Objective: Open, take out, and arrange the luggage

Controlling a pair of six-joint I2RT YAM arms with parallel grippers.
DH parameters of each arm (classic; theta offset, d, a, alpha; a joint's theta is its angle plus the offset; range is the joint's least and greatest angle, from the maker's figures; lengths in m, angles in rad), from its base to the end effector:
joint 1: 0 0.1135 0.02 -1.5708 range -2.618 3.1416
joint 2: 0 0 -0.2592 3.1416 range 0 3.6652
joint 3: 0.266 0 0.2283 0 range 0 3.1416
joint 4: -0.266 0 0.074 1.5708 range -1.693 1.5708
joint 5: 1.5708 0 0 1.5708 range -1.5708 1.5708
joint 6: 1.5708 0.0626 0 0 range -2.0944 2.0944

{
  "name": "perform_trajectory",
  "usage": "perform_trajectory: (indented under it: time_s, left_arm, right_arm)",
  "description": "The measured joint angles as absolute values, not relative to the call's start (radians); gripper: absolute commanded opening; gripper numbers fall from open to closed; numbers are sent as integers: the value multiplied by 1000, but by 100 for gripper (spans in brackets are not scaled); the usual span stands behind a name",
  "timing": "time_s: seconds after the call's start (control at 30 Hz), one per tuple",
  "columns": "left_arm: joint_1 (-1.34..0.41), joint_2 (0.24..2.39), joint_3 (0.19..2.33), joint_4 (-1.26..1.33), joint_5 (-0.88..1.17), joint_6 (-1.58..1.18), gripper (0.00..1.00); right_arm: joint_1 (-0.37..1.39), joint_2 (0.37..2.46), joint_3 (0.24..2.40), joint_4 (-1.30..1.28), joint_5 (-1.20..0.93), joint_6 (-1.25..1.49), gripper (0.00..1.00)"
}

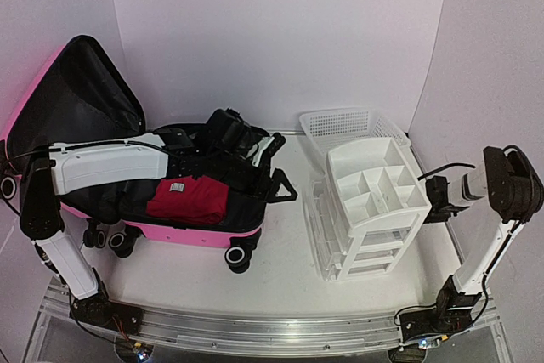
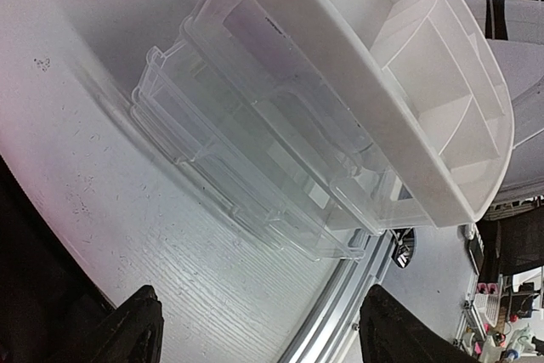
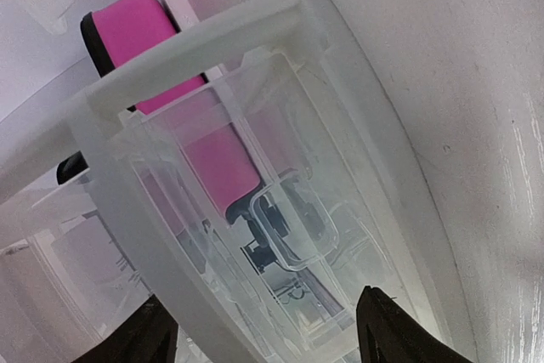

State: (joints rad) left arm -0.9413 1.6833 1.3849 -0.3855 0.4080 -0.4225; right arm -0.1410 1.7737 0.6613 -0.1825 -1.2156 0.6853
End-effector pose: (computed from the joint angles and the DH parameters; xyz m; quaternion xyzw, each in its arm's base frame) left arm 0.2032 -0.3211 0.2806 0.3109 0.8327 -0.4069 0.2109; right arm 0.2554 0.0230 0.1043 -0.2545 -0.7762 -0.5752 0.0433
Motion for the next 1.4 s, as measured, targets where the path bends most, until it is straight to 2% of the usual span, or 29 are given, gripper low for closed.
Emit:
perform_trajectory:
  time_s: [0.07, 0.27, 0.37, 0.4, 0.63, 0.8, 0.9, 1.07, 1.23, 1.4]
  left_arm:
    - [-940, 1685, 1385, -378, 406, -435, 81]
    - [-929, 1688, 1385, -363, 358, -474, 84]
    - [-928, 1686, 1371, -357, 317, -472, 99]
    - [-927, 1685, 1365, -361, 302, -474, 99]
    - [-949, 1689, 1366, -396, 236, -499, 99]
    - [-977, 1718, 1383, -415, 220, -572, 91]
    - [-982, 1757, 1405, -423, 213, -617, 87]
    - [-989, 1823, 1459, -439, 180, -682, 86]
    - [-1006, 1882, 1543, -466, 148, -709, 85]
    - [-1021, 1930, 1604, -485, 136, -725, 83]
  right_arm:
    - [-141, 1774, 655, -167, -1219, 694, 72]
    - [-164, 1734, 620, -177, -1158, 704, 76]
    - [-197, 1661, 660, -326, -1061, 632, 79]
    - [-205, 1635, 691, -394, -1019, 598, 80]
    - [-231, 1438, 912, -800, -646, 416, 82]
    - [-223, 1343, 1146, -1069, -423, 308, 79]
    - [-155, 1309, 1341, -1178, -351, 267, 75]
    - [107, 1301, 1570, -1287, -297, 226, 67]
    - [252, 1320, 1599, -1383, -236, 219, 58]
    - [317, 1327, 1585, -1443, -149, 215, 53]
